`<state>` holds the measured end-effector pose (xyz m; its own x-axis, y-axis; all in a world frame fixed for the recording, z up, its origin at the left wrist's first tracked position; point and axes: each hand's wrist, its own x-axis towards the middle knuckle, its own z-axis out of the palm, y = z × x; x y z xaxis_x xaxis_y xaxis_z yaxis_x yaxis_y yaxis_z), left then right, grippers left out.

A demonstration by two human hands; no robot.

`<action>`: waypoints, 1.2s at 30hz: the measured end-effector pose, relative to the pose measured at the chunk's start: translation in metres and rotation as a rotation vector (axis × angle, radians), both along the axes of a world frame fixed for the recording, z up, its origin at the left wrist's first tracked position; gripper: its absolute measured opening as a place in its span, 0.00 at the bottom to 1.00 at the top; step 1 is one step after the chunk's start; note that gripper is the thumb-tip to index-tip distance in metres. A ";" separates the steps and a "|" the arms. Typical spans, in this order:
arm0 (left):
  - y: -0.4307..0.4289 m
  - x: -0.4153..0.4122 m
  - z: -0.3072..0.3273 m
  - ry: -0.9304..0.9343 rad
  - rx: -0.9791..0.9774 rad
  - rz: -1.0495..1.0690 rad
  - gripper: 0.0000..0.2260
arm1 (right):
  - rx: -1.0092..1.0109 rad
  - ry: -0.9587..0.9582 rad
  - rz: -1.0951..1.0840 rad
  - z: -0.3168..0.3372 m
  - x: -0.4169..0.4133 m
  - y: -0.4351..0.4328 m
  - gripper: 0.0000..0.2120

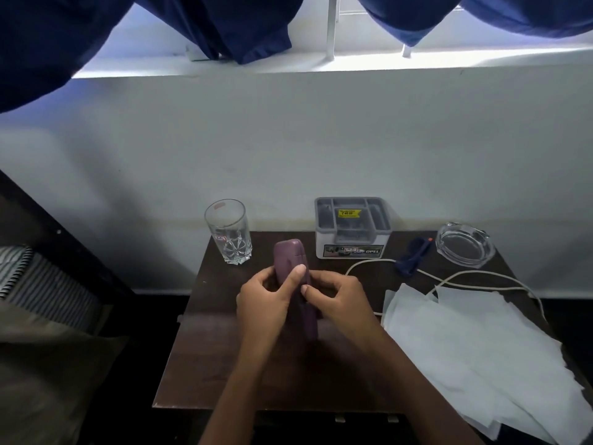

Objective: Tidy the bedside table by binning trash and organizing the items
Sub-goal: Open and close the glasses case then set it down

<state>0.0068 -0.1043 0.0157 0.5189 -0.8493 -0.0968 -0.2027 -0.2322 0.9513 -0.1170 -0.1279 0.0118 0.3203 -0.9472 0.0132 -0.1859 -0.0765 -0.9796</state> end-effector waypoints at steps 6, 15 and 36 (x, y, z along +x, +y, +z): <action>0.003 0.005 -0.002 -0.221 0.007 0.026 0.19 | -0.086 0.110 -0.030 -0.004 0.010 0.003 0.11; 0.001 -0.001 0.004 0.056 -0.006 0.040 0.12 | -0.071 0.052 -0.066 -0.005 0.008 0.005 0.10; -0.001 0.018 -0.003 0.608 -0.166 0.134 0.05 | 0.410 -0.416 -0.073 0.012 -0.030 -0.029 0.14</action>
<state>0.0249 -0.1058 0.0126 0.5155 -0.8098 -0.2799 0.4048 -0.0577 0.9126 -0.1474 -0.1565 0.0240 0.3003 -0.9211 -0.2479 0.2301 0.3222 -0.9183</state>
